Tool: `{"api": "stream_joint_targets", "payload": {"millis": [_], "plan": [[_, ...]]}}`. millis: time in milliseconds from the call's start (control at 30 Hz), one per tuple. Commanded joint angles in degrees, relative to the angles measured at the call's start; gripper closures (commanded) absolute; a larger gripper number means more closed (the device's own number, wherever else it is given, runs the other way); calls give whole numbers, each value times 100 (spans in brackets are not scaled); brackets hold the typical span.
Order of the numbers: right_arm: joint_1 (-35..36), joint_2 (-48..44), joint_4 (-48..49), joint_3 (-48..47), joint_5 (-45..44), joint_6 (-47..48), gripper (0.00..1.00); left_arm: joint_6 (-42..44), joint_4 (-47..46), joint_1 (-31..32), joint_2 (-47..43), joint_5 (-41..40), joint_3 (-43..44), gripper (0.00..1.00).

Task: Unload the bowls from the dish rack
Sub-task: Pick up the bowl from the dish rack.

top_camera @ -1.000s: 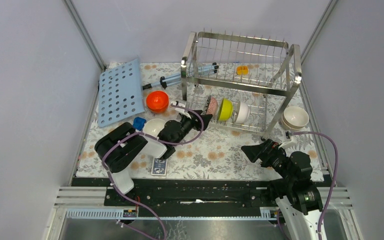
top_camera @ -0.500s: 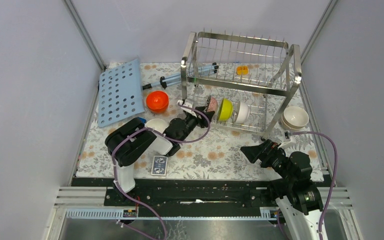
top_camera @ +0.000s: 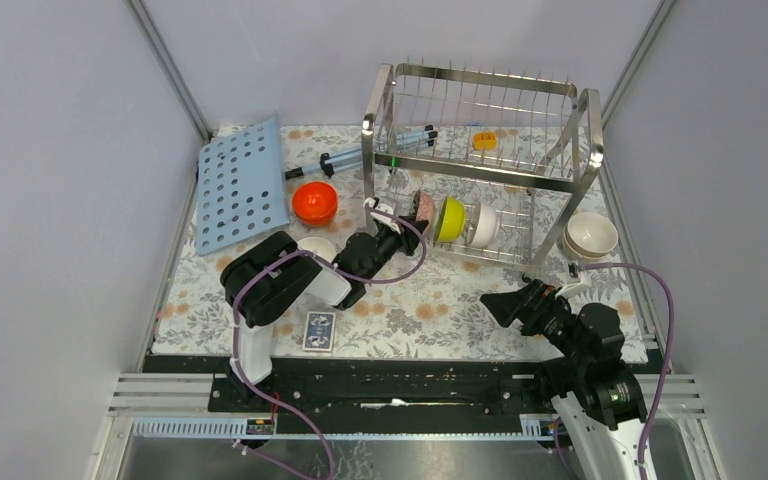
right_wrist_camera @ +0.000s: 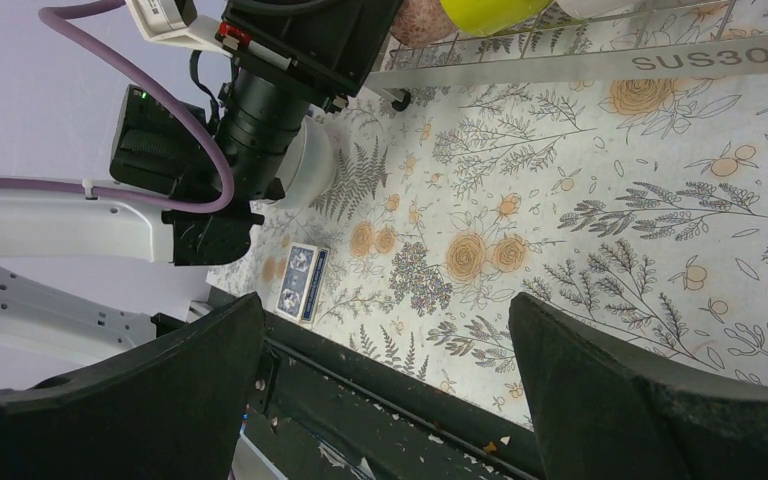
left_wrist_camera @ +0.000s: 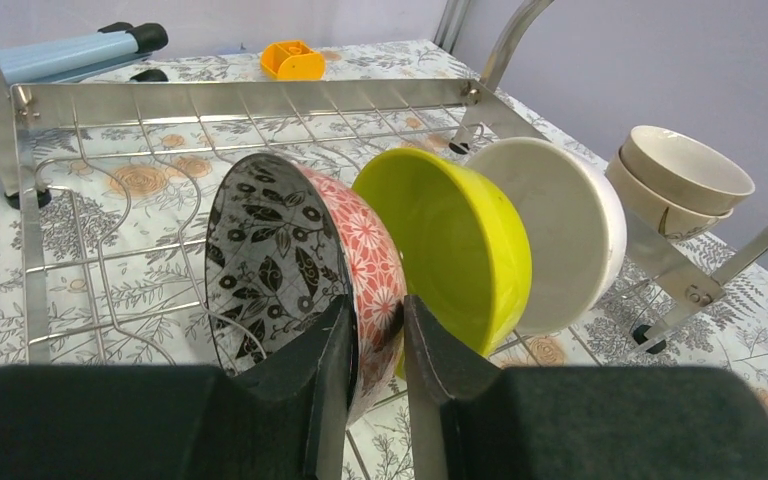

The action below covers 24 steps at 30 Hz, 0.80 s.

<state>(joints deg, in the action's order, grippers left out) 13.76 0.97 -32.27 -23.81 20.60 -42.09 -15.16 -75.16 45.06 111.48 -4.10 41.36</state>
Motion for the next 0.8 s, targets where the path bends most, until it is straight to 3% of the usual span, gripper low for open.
{"api": "stream_joint_targets", "payload": {"millis": [0, 333, 767], "plan": [[56, -54, 154, -53, 65, 113, 1, 8, -176, -18, 66, 248, 196, 76], [64, -62, 144, -51, 54, 111, 1, 38, -304, -71, -43, 577, 114, 100], [67, -57, 131, -59, 25, 98, 1, 51, -708, -154, -632, 546, -141, 100]]}}
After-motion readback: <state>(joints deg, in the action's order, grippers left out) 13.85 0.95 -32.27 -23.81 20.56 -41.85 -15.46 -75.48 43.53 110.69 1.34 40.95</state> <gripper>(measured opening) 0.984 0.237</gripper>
